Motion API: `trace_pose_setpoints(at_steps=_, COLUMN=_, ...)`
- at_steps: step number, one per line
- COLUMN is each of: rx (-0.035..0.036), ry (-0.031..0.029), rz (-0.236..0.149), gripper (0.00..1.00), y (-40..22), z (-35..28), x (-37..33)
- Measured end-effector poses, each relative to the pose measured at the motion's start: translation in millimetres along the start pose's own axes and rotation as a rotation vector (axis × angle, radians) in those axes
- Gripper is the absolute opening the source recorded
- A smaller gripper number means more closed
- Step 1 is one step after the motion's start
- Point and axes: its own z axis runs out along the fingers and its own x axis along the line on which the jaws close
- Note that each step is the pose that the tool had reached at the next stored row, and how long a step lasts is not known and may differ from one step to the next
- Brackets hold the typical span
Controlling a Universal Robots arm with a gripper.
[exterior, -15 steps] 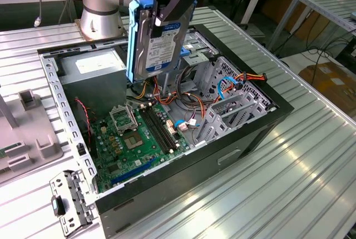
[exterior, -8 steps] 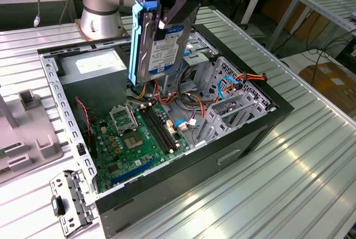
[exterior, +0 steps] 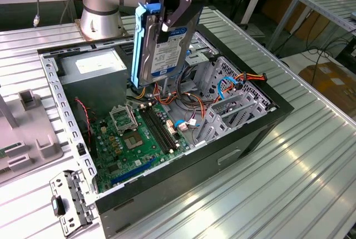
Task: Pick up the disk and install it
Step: 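Pick up the disk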
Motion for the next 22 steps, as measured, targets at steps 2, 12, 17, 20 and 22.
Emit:
trace_pose_setpoints(at_steps=2, rx=-0.0002, ry=0.0, rz=0.0, gripper=0.37, y=-0.4, z=-0.1, x=2.0)
trace_pose_setpoints(at_steps=12, rx=-0.0001, ry=0.0, rz=0.0, gripper=0.37, y=-2.1, z=-0.4, x=11.3)
trace_pose_setpoints(at_steps=17, rx=-0.0001, ry=-0.0001, rz=0.0, gripper=0.37, y=-3.4, z=-0.7, x=18.5)
trace_pose_setpoints(at_steps=20, rx=-0.0001, ry=0.0, rz=0.0, gripper=0.37, y=-3.9, z=-0.8, x=21.2)
trace_pose_setpoints(at_steps=22, rx=-0.0001, ry=0.0, rz=0.0, gripper=0.37, y=-4.2, z=-0.9, x=23.0)
